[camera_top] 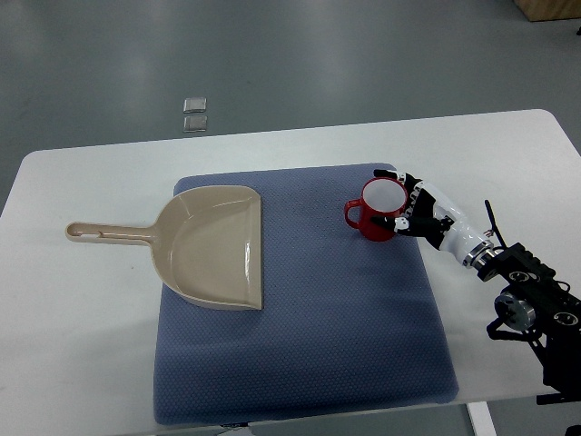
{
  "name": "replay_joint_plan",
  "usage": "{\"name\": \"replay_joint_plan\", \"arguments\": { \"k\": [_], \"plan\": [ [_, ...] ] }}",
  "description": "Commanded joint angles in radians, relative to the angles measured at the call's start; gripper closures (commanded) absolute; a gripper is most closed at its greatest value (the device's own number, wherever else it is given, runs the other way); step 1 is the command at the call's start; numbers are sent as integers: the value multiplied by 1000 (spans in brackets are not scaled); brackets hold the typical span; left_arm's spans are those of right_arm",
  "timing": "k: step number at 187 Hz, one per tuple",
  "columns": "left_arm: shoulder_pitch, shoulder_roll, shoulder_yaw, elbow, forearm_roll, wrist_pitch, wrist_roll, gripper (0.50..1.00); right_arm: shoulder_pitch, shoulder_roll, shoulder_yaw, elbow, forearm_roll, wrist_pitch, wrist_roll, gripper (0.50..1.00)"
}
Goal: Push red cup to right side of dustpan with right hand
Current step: 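Lower the right hand against the red mug and cup its side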
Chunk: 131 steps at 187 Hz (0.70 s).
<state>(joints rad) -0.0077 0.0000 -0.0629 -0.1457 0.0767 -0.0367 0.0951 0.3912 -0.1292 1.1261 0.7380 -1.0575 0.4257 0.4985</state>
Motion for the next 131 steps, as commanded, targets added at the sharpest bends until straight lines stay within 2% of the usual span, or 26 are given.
{"name": "replay_joint_plan", "arguments": {
  "k": [1,131],
  "plan": [
    [0,0,0,0,0,0,0,500,0,8,0,0,-1,-1,0,570],
    [0,0,0,0,0,0,0,500,6,54,-34,-20,1,-45,2,570]
  ]
}}
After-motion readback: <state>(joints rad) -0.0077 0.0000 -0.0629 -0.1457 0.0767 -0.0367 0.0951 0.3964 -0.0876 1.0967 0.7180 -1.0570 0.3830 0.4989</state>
